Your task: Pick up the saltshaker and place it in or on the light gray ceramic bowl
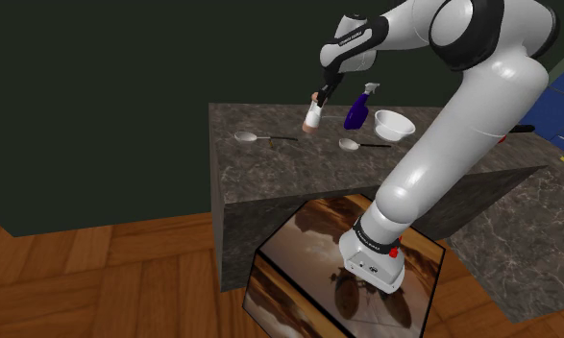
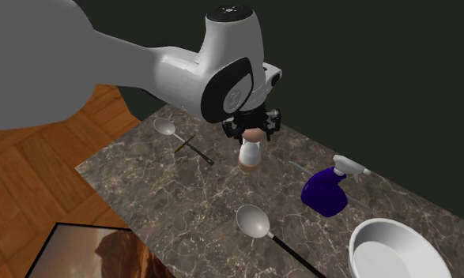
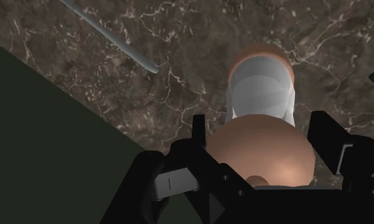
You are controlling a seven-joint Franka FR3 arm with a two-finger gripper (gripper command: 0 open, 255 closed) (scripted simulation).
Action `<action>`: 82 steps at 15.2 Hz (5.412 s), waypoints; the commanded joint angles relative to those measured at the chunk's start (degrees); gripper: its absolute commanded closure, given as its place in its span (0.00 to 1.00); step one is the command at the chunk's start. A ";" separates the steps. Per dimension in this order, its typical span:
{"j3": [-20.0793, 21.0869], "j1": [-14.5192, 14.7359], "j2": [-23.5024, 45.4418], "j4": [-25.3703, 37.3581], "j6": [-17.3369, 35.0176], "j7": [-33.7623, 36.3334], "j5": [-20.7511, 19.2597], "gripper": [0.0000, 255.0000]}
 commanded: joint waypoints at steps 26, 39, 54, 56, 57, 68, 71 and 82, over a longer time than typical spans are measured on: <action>1.06 0.40 -6.53 9.46 -15.54 0.62 -2.10 1.00; -0.77 -1.00 -8.35 15.64 -22.88 -3.89 -1.88 1.00; -14.34 -8.86 -2.19 26.41 -26.71 -28.21 5.77 1.00; -16.26 -10.28 0.16 29.09 -27.63 -32.08 8.18 1.00; -17.15 -11.14 1.51 30.56 -28.17 -34.08 9.56 1.00; -20.89 -30.28 21.89 54.46 -39.29 -54.57 28.86 1.00; -20.24 -33.97 24.88 57.35 -39.98 -56.74 31.25 1.00; -20.38 -30.75 23.29 46.34 -30.67 -57.83 30.54 1.00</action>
